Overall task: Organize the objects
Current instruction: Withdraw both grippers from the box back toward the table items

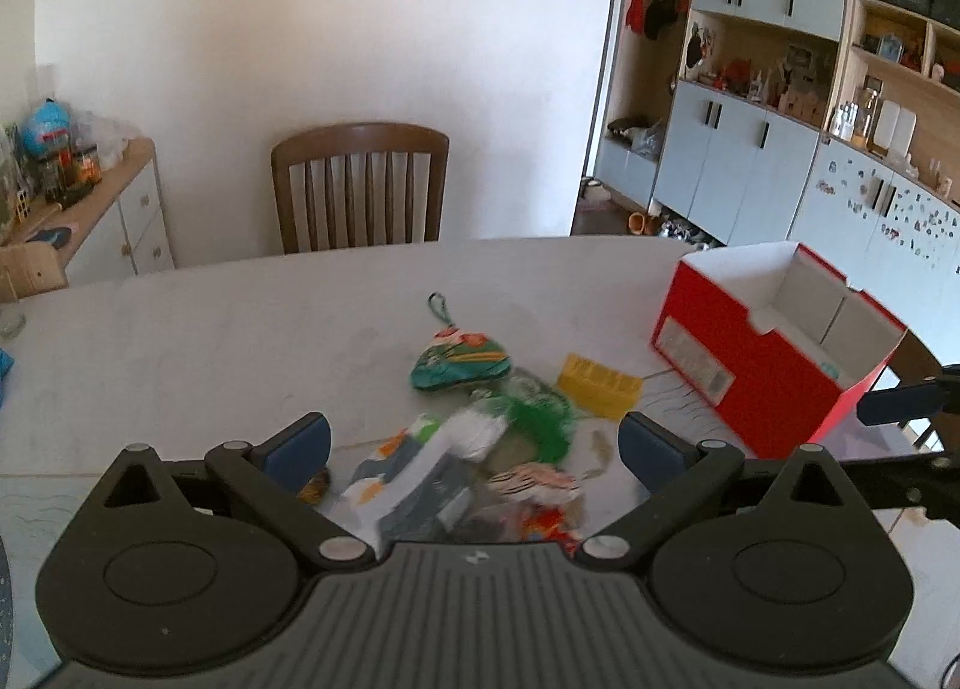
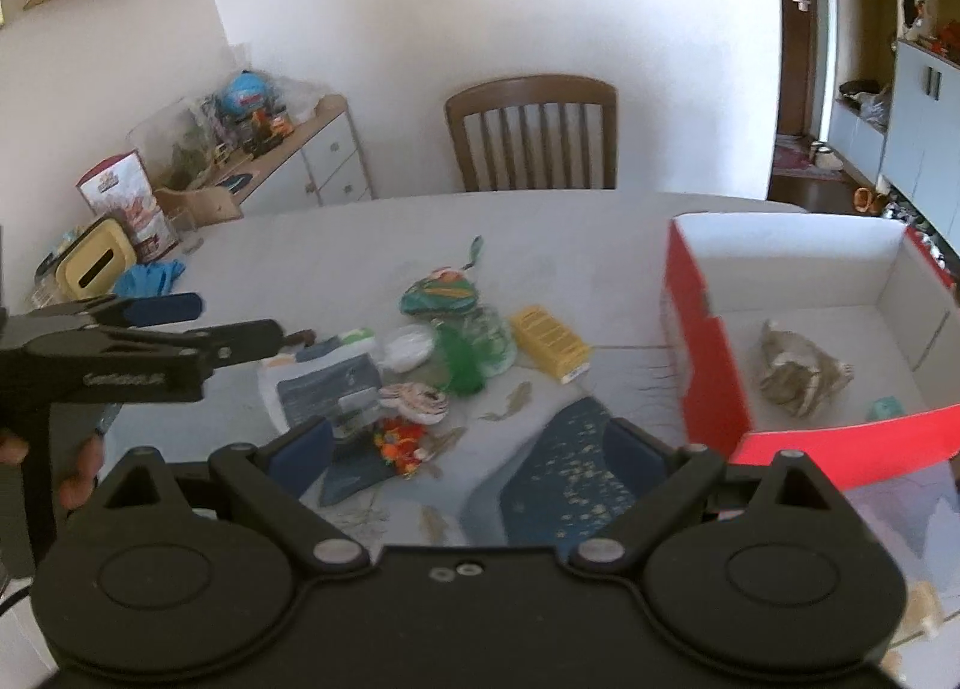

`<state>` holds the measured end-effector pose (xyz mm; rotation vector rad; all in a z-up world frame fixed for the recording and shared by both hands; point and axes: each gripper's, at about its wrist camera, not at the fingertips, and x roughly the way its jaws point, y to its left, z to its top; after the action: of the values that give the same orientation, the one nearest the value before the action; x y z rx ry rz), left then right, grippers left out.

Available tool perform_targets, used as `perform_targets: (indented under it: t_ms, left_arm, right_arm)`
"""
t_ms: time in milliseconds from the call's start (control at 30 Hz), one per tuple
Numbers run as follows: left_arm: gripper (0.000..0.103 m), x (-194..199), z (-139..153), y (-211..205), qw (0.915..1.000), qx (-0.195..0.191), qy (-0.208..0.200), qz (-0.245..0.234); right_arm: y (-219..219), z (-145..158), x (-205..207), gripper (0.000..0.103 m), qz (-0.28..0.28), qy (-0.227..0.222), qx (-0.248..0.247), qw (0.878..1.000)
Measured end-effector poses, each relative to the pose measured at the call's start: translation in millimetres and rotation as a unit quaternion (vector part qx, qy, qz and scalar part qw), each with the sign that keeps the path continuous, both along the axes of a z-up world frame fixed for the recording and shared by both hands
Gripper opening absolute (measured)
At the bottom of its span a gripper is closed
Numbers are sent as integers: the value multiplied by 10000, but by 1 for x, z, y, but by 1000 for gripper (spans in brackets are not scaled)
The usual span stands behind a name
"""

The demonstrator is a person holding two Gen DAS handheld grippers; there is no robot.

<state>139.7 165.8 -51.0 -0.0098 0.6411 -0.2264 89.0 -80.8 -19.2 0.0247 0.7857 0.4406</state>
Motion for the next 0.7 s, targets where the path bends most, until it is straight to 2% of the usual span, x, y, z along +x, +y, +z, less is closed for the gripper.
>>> perform_targets:
  t_ms: [267,400,700]
  left_arm:
    - [103,23,-32,26,9996,164,229,85]
    - [103,35,-45,35,9993,92,368,61]
    - [103,52,-73,30,9978,195,619,-98]
  right_arm:
    - [36,-23,6,96,254,164,-163,9994]
    - [56,-35,7,96,492,159,-285,9983]
    - [89,-61,15,95,802,231,-488,9953]
